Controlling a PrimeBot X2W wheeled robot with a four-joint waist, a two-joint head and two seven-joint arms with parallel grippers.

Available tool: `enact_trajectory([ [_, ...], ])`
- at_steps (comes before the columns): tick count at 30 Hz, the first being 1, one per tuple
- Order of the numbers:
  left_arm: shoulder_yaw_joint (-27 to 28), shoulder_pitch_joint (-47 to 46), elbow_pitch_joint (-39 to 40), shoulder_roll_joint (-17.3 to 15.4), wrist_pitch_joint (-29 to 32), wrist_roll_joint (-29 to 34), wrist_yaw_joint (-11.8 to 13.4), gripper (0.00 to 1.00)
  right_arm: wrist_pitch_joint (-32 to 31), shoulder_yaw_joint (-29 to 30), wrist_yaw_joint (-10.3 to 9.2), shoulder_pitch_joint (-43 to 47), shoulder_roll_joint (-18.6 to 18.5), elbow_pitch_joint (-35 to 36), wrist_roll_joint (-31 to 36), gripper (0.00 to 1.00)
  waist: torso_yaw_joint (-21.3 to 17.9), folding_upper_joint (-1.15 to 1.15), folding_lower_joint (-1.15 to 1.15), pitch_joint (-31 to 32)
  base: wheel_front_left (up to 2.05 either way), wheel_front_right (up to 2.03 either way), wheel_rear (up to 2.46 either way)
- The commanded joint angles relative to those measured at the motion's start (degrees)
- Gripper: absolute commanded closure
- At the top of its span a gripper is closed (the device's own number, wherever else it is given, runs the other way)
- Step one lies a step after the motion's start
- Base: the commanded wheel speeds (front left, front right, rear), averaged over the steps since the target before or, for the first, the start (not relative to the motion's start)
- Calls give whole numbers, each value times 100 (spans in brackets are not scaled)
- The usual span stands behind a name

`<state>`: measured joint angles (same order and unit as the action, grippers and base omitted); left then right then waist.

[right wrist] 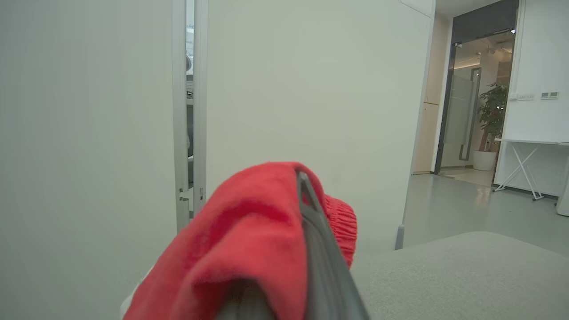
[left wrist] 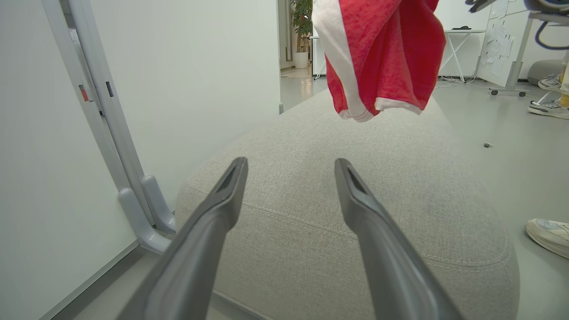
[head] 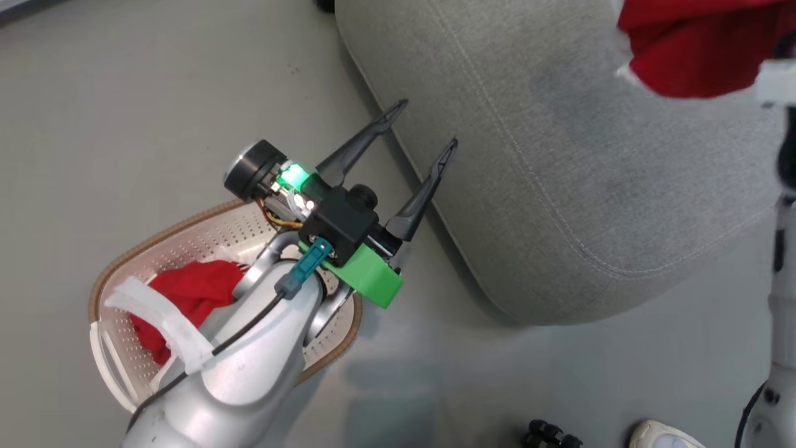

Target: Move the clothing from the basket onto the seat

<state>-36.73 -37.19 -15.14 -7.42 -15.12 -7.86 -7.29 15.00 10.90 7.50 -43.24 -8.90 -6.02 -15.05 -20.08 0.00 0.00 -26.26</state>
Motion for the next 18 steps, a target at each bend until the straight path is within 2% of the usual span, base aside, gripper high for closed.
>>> enact_trajectory([
  [1, 37, -140, 13, -57, -5, 13, -7, 0, 27, 90, -2, -241, -129, -105, 18, 100, 208, 0, 0, -364, 0, 0, 0],
  [12, 5, -655, 78, -5, -5, 94, -13, 0, 22, 817, -2, -1840, -807, -1101, 10, 100, 613, 0, 0, -1122, 0, 0, 0],
  [18, -47, -808, 88, 24, -5, 138, -15, 0, 22, 822, -2, -2230, -1013, -1935, 30, 100, 808, 0, 0, -1451, 0, 0, 0],
])
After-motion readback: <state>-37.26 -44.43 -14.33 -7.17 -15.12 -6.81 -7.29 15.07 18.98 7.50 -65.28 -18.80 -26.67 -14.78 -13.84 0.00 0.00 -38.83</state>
